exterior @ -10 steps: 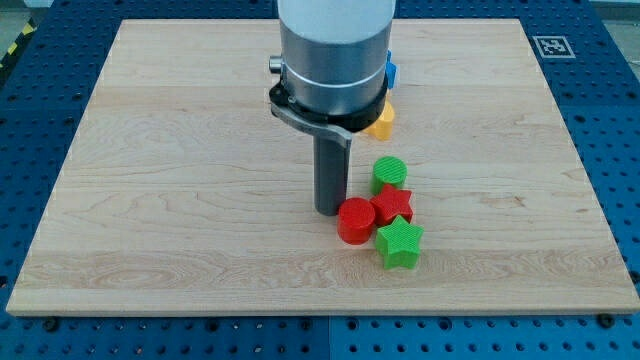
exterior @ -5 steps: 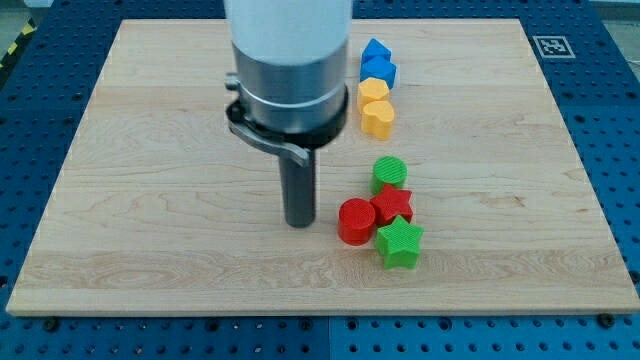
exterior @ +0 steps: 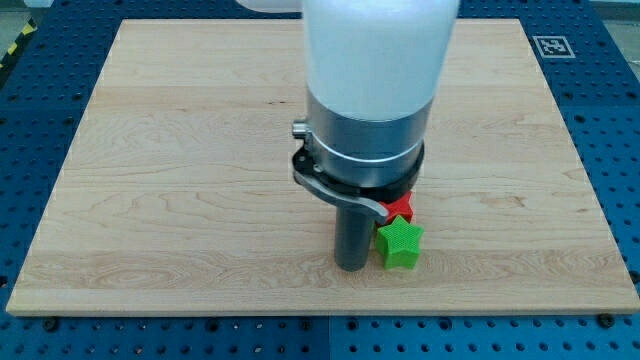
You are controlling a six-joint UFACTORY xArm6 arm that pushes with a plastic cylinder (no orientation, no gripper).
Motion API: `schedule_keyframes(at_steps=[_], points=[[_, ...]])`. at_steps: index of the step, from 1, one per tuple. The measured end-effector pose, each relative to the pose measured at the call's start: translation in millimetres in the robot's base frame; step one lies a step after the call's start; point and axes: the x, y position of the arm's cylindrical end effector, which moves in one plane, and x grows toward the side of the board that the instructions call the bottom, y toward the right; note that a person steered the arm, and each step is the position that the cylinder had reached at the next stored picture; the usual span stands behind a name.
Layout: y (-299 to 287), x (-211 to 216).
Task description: Place the red circle in between the yellow heart and green circle
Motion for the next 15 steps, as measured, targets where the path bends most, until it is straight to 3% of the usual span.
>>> schedule_keyframes(at_steps=[3, 6, 8, 9, 11, 13, 15], points=[[-11, -50], [-79, -124], [-72, -88], [-31, -92], [-28, -93], [-15, -63], [3, -74]])
